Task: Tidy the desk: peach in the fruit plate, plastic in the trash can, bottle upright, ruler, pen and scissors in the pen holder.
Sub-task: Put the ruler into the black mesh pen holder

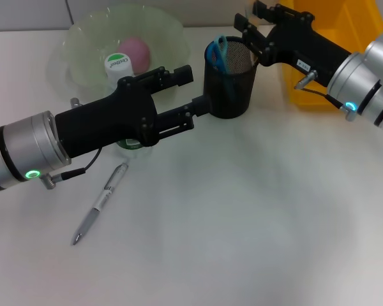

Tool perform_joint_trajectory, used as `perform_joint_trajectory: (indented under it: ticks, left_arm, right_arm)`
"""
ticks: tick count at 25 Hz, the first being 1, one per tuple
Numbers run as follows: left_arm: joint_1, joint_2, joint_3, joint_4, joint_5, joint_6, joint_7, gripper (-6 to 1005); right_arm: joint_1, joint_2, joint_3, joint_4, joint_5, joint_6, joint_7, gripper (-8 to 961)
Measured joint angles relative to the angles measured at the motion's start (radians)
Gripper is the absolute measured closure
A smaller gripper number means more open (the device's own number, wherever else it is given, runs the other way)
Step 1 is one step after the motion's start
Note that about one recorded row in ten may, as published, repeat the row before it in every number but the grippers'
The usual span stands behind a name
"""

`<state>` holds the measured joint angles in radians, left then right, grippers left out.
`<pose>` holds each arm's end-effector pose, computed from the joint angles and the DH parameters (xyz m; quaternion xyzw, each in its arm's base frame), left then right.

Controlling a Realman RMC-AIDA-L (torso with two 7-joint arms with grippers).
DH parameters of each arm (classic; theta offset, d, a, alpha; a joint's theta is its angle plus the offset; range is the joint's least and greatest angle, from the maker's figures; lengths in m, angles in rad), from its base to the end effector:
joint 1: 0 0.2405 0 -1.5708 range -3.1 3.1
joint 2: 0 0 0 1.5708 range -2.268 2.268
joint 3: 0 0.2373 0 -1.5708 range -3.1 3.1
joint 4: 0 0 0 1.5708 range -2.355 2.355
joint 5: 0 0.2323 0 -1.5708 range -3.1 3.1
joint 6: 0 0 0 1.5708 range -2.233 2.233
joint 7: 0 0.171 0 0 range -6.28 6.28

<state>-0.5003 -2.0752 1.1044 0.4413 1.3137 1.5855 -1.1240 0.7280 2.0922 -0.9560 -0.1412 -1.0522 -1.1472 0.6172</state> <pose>-0.1966 0.3322 -0.0408 -0.8842 -0.1511 -0.4274 0.1128 0.2082 0.4205 -0.0578 -0.8495 0.1342 0.3466 0.3745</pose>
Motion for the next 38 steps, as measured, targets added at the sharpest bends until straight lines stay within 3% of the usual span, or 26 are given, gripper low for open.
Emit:
perform_joint_trajectory:
  ticks: [16,38]
  left_arm:
    - [0.007,0.003,0.000,0.004,-0.004,0.010,0.006,350]
    - [0.006,0.003,0.000,0.006,-0.004,0.003,0.007,357]
  right_arm:
    - [0.060,0.000,-0.007,0.034,-0.003,0.065,-0.052,496]
    - [0.080,0.000,-0.031,0.050,-0.008,0.095,-0.053,462]
